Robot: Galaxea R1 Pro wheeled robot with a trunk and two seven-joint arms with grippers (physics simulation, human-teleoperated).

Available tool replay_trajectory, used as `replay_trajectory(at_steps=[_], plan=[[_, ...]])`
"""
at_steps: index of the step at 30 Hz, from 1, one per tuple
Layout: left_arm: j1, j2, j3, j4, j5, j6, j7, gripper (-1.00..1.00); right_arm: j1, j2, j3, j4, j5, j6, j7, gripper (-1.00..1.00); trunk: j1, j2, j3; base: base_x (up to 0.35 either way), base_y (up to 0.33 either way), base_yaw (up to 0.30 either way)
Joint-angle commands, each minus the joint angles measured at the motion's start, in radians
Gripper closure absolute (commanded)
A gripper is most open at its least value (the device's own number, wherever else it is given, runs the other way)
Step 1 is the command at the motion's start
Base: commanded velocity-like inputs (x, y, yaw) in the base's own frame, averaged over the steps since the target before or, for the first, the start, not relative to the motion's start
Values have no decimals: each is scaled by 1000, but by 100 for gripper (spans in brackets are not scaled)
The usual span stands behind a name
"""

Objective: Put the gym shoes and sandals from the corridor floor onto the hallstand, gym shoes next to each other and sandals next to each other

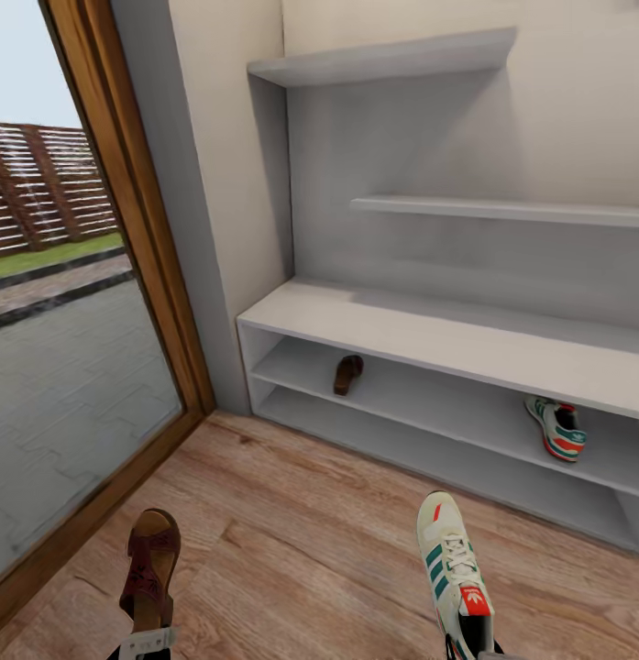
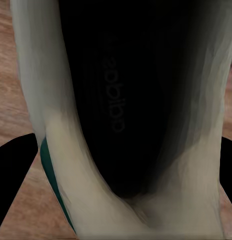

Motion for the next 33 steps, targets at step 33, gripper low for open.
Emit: replay_trajectory(at_steps=[33], plan=[[-1, -1, 9, 0, -14, -3, -2, 100, -1, -1, 8, 1, -6, -3, -6, 100, 0, 0, -1, 0, 0, -262]])
